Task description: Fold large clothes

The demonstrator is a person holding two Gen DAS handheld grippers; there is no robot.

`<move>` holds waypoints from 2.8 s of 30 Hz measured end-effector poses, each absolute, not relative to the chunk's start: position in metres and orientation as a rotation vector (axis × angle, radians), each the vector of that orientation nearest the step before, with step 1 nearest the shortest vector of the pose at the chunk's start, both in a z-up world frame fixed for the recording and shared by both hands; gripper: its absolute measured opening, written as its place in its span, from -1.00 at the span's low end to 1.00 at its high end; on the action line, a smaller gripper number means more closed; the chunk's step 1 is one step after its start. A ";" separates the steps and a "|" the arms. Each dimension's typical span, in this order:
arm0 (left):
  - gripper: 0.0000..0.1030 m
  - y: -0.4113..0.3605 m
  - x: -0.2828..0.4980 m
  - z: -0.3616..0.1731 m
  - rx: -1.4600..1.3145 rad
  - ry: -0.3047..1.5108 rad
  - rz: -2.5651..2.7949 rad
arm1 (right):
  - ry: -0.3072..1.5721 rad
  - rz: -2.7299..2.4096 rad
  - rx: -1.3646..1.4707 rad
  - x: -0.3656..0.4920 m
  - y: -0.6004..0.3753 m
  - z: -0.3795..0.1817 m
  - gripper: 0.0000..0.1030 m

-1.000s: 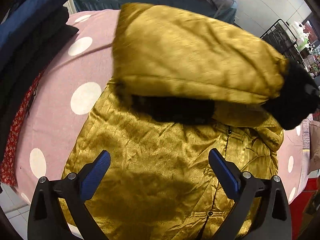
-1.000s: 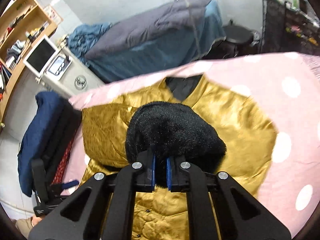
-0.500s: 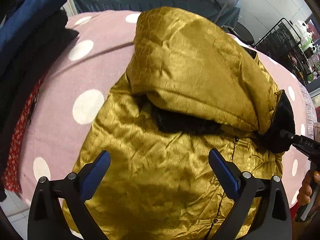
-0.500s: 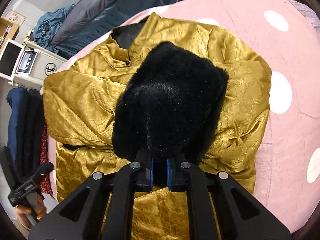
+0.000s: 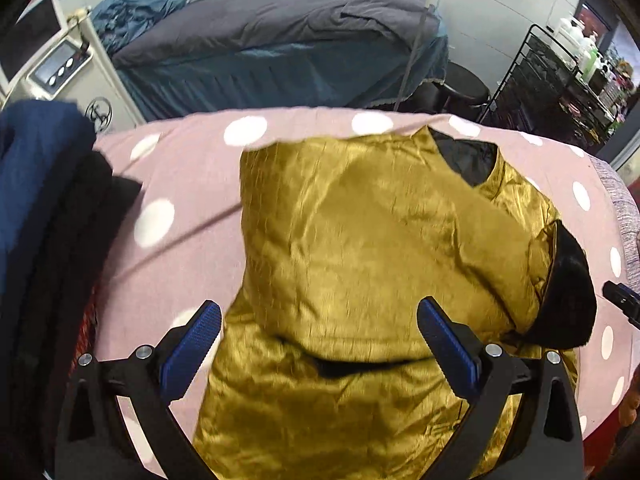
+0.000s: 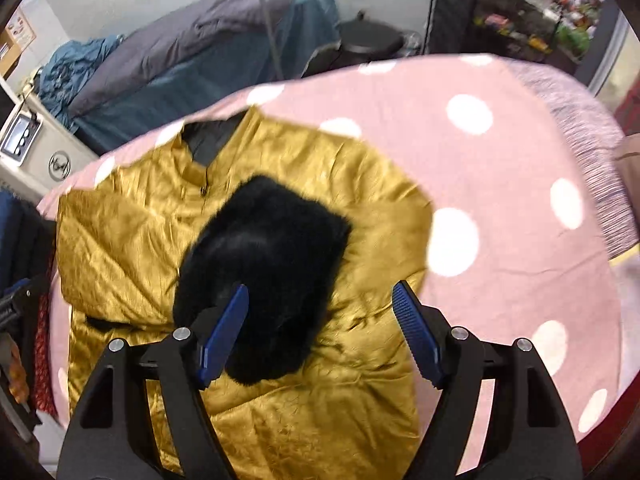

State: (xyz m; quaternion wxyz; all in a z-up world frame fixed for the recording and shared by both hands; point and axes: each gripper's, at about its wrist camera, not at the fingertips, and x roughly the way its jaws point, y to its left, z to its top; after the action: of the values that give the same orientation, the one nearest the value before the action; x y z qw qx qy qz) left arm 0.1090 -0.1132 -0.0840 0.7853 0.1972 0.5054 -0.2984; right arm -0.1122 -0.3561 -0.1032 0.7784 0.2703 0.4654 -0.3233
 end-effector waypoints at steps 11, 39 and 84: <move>0.87 -0.183 0.144 -0.109 0.587 1.038 -0.726 | 1.039 -0.475 0.403 -0.045 -0.318 -0.117 0.44; 0.88 -0.196 0.196 -0.179 0.576 1.193 -0.710 | 1.169 -0.545 0.525 0.005 -0.351 -0.185 0.74; 0.79 0.092 0.092 -0.221 0.369 1.534 -0.801 | 1.281 -0.527 1.029 -0.279 -0.268 -0.235 0.75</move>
State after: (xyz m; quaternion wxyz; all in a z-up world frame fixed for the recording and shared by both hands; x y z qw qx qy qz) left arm 0.0923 0.0919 -0.2210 0.6333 0.1612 0.6709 -0.3504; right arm -0.2787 -0.2684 -0.2353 0.6504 0.4529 0.5639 -0.2320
